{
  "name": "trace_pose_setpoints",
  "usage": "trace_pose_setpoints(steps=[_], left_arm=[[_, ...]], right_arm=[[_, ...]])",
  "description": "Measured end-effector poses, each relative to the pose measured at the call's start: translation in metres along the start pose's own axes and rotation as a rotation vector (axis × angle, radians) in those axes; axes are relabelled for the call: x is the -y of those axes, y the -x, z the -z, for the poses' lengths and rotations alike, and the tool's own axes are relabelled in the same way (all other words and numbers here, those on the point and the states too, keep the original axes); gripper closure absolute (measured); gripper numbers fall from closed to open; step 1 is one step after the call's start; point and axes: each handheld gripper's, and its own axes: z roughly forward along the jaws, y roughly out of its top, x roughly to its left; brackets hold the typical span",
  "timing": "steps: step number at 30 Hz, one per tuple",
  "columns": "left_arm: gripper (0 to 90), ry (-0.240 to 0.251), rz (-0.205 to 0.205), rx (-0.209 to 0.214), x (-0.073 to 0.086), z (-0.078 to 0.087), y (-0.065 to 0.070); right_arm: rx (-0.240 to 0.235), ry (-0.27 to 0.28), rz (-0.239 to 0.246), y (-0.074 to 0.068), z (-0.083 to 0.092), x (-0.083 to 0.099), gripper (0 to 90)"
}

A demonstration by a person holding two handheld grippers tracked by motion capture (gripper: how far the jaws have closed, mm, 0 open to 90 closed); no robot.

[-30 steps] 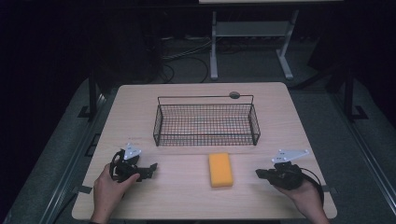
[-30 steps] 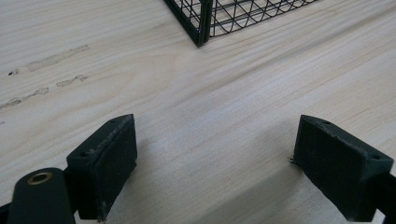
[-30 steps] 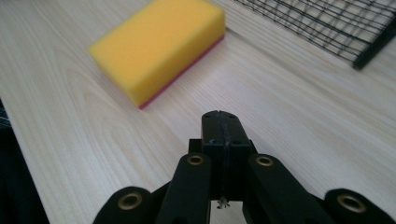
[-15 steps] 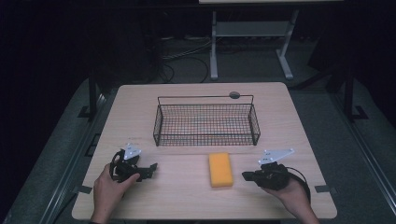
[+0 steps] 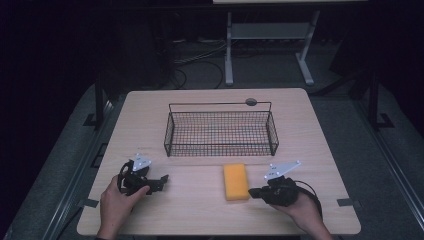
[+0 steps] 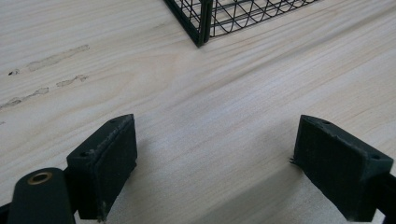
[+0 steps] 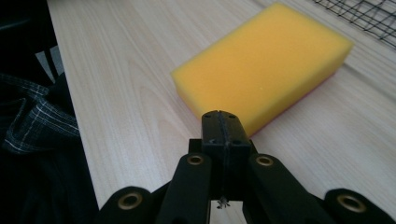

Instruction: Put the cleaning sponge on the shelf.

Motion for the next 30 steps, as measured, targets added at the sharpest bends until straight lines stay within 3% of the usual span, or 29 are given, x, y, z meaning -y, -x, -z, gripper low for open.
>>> trace_pose_setpoints(steps=[13, 30], left_arm=[[12.6, 0.0, 0.0, 0.0, 0.0, 0.0, 0.0], [12.7, 0.001, 0.0, 0.0, 0.0, 0.0, 0.0]], right_arm=[[-0.033, -0.036, 0.026, -0.007, -0.017, -0.004, 89.9], [0.007, -0.049, 0.014, 0.002, -0.016, -0.002, 89.9]])
